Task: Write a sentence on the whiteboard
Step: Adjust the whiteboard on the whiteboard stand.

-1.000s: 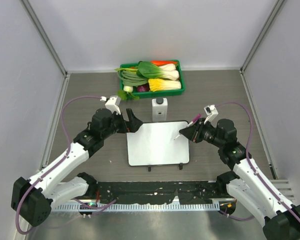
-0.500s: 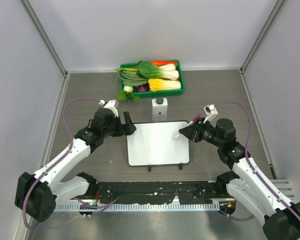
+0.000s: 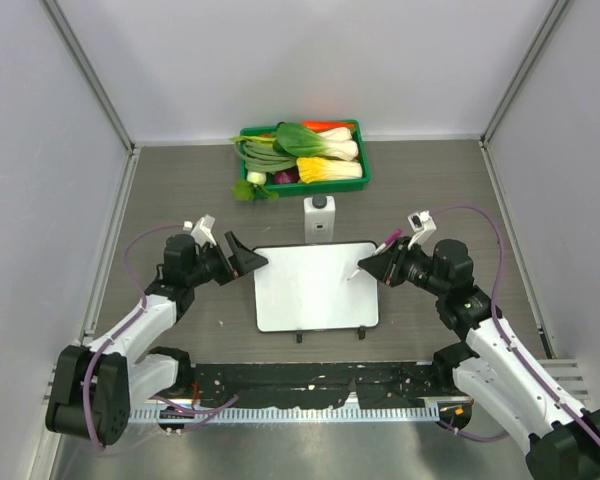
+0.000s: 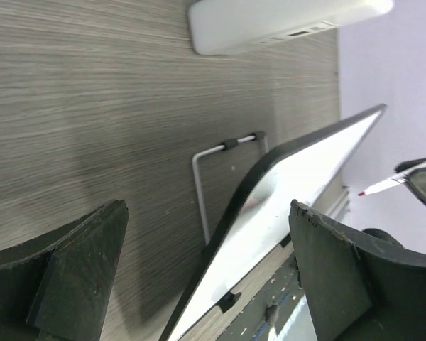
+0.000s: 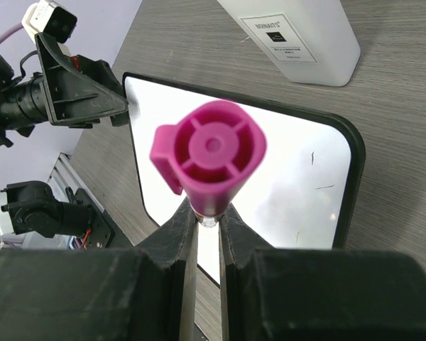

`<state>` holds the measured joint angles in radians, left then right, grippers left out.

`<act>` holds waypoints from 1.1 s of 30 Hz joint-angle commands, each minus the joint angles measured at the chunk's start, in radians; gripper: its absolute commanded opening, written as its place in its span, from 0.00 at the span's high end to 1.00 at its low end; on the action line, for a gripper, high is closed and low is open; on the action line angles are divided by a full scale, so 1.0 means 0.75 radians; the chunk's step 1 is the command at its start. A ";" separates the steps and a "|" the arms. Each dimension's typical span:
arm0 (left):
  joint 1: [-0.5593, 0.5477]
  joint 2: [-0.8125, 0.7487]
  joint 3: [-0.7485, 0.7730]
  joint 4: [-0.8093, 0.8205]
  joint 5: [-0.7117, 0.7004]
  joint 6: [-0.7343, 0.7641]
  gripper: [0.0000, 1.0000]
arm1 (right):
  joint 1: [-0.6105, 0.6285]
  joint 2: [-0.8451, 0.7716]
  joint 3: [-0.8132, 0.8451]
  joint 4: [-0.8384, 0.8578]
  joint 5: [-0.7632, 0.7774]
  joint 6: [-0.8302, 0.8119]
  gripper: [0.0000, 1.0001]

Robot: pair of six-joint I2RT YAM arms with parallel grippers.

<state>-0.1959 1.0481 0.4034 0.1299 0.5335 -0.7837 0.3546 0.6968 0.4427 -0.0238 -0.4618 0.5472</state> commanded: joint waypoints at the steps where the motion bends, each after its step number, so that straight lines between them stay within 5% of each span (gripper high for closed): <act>1: 0.006 0.032 -0.069 0.448 0.190 -0.104 0.03 | 0.006 -0.027 0.007 0.058 -0.027 -0.006 0.99; 16: 0.006 0.095 -0.166 0.590 0.234 -0.004 0.33 | 0.006 0.030 -0.007 0.161 -0.039 0.033 0.99; 22: -0.021 0.194 -0.151 0.663 0.274 0.030 0.58 | 0.006 0.065 0.001 0.197 -0.051 0.045 0.99; 29: -0.076 0.296 -0.135 0.829 0.338 0.014 0.99 | 0.006 0.077 -0.001 0.216 -0.057 0.046 0.99; 33: -0.086 0.282 -0.135 0.880 0.340 0.014 1.00 | 0.006 0.077 -0.005 0.218 -0.055 0.046 0.98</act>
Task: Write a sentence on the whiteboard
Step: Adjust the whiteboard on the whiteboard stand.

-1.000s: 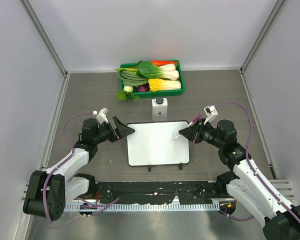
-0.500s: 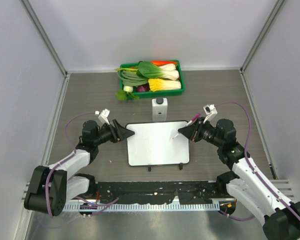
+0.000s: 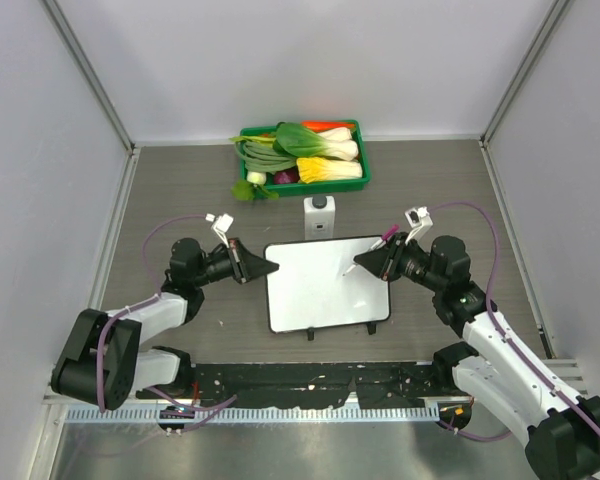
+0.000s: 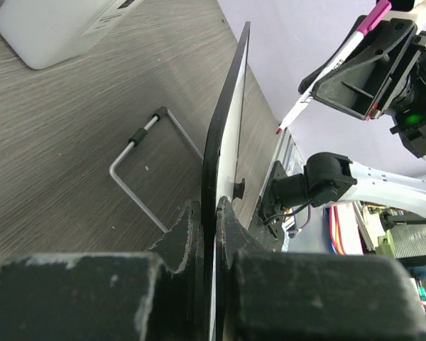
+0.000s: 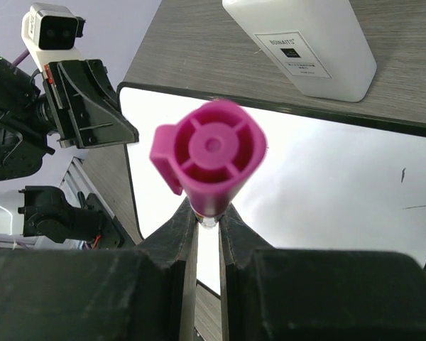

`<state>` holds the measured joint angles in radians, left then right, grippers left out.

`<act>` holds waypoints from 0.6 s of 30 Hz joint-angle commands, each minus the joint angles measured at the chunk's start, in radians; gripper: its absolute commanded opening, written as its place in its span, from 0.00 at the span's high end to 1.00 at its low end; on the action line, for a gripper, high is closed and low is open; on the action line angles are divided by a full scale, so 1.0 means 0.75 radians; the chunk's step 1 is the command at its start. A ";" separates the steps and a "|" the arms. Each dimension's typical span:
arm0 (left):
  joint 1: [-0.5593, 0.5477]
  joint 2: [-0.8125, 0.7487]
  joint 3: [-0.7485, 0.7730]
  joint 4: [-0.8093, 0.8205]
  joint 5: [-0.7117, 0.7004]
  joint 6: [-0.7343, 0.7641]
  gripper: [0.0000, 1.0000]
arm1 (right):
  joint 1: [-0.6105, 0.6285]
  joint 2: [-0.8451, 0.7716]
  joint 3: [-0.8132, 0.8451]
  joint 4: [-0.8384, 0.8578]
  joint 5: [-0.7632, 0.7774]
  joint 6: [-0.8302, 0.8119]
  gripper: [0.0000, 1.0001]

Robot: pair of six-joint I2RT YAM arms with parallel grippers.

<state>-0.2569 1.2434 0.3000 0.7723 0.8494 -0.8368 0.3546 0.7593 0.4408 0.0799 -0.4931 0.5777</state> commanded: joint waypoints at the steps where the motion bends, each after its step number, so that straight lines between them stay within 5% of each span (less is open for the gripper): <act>1: -0.007 0.015 0.007 0.026 -0.077 0.091 1.00 | 0.008 -0.006 -0.005 0.082 -0.013 0.003 0.99; 18: -0.081 0.371 0.032 0.275 0.001 0.118 1.00 | 0.006 0.016 -0.009 0.114 -0.034 0.019 0.99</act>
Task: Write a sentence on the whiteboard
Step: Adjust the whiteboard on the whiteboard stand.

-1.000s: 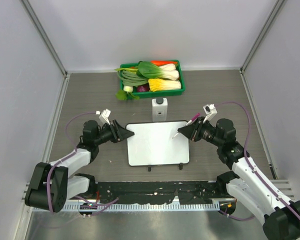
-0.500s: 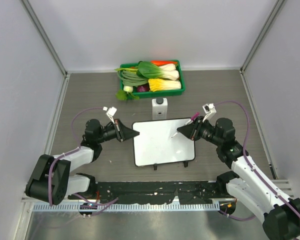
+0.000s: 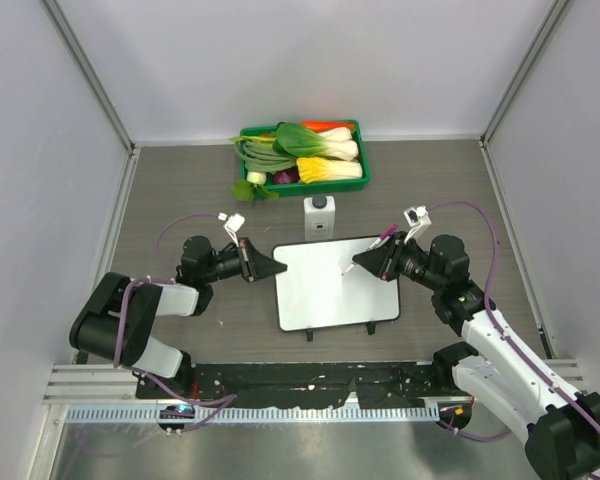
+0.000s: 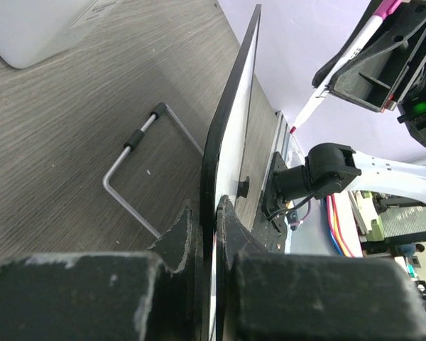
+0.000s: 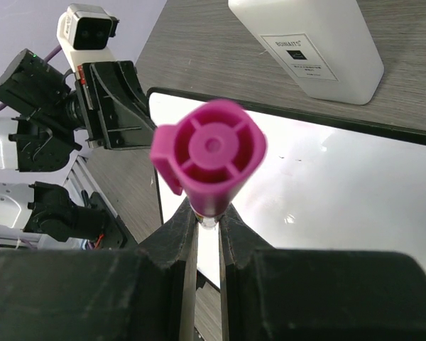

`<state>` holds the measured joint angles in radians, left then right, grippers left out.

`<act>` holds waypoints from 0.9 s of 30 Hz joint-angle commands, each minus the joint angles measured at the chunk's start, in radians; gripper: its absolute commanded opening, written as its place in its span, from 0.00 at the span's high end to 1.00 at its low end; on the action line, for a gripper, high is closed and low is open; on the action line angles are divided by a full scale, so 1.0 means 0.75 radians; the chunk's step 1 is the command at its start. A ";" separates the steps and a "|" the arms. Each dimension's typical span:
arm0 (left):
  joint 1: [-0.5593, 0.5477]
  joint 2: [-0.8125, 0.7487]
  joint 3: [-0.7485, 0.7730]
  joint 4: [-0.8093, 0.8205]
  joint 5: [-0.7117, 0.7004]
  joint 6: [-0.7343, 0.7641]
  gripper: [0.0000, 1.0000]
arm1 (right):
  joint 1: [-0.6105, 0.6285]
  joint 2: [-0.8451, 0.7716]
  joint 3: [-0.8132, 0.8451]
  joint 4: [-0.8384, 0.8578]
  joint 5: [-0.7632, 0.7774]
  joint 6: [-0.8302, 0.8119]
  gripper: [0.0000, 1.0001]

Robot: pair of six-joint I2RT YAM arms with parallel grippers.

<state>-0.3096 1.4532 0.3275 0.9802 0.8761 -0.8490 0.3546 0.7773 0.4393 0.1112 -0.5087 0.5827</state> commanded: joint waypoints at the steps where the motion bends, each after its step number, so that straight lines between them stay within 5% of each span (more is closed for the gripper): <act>1: -0.009 0.099 -0.003 -0.010 -0.029 0.144 1.00 | 0.006 -0.016 -0.005 0.071 -0.011 0.011 0.99; 4: -0.009 0.098 0.005 -0.088 -0.033 0.175 0.95 | 0.006 -0.024 0.001 0.054 -0.003 0.008 0.98; 9: -0.009 -0.002 0.001 -0.223 -0.078 0.216 0.53 | 0.006 -0.030 0.005 0.054 -0.001 0.013 0.99; 14: -0.011 -0.170 0.001 -0.386 -0.145 0.263 0.28 | 0.006 -0.032 0.014 0.056 -0.013 0.008 0.99; 19: -0.009 -0.326 -0.009 -0.497 -0.205 0.273 0.18 | 0.006 -0.034 0.003 0.044 0.018 0.006 0.99; 27: -0.009 -0.381 0.005 -0.558 -0.233 0.269 0.16 | 0.008 -0.003 0.010 0.060 0.036 0.004 0.99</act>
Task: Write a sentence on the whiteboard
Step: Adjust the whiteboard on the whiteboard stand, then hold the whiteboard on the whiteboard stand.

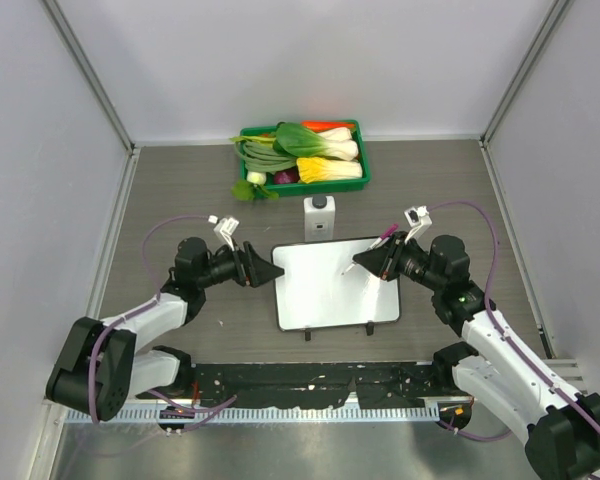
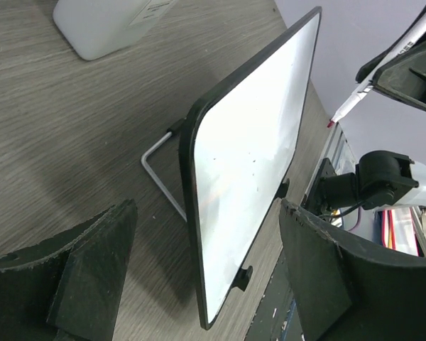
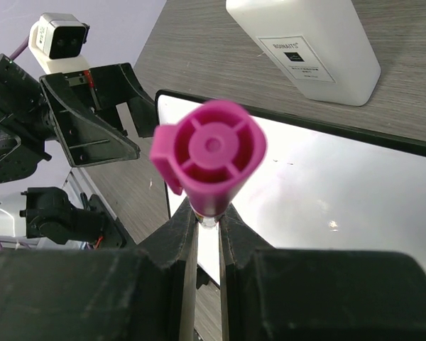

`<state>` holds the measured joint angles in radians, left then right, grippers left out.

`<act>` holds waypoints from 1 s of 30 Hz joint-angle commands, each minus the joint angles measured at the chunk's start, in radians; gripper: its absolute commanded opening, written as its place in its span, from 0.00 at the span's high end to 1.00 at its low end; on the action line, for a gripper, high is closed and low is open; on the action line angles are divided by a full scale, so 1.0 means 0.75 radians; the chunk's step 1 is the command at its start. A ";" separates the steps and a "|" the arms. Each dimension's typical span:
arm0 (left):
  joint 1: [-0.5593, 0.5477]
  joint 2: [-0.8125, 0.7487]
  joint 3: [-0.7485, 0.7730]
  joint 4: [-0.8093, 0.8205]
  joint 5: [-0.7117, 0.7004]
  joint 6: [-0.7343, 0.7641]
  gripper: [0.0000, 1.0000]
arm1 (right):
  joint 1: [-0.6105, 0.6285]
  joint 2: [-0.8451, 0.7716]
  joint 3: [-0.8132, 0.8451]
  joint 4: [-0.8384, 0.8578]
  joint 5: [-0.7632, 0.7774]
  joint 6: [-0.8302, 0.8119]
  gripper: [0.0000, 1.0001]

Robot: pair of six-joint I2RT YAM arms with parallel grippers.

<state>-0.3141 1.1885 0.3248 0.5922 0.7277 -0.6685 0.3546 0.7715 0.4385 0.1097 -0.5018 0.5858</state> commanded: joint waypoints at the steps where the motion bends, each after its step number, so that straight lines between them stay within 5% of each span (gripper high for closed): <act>1: -0.002 -0.034 0.009 -0.055 -0.054 0.036 0.16 | 0.006 0.004 0.006 0.062 0.031 0.000 0.99; 30: -0.002 -0.112 0.029 -0.197 -0.187 0.086 0.16 | 0.006 0.053 0.037 0.073 0.049 -0.014 0.99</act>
<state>-0.3141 1.1191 0.3252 0.4351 0.5945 -0.6189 0.3546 0.8131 0.4385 0.1196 -0.4770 0.5854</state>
